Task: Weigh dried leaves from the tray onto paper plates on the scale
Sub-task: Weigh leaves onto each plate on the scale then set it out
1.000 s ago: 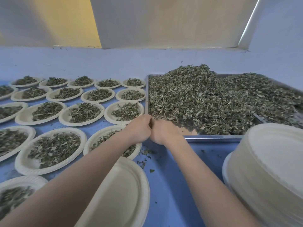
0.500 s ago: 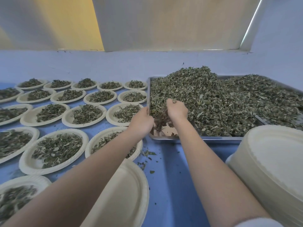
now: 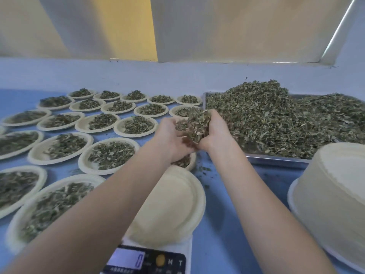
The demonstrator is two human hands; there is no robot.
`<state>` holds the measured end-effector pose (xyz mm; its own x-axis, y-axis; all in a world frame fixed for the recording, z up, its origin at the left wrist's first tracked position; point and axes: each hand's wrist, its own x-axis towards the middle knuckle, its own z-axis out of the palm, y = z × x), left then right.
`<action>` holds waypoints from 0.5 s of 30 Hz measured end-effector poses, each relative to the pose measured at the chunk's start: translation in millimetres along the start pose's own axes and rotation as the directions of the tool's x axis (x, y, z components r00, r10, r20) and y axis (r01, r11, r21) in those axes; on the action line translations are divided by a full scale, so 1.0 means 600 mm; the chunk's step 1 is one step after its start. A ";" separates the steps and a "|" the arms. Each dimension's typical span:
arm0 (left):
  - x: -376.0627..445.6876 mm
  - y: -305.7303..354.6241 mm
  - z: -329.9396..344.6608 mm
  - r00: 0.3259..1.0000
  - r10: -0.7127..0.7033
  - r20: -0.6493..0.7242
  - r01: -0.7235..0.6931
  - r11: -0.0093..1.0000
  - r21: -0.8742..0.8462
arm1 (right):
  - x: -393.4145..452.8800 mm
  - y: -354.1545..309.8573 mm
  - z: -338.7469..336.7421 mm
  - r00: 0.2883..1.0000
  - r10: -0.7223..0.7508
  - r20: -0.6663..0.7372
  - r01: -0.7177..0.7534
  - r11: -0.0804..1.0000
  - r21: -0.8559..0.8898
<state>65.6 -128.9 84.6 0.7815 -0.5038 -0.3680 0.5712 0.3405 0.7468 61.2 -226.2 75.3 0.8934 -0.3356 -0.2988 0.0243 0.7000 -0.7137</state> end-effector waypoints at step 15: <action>-0.158 -0.010 -0.173 0.914 0.402 -0.063 -0.219 0.617 0.756 | -0.165 0.129 -0.014 0.741 0.099 0.665 0.659 -0.298 -0.690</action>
<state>14.0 -0.7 57.4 0.9593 -0.2734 -0.0710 -0.0085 -0.2793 0.9602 -29.1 -143.9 44.3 0.9622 0.2395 0.1294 0.2720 -0.8651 -0.4214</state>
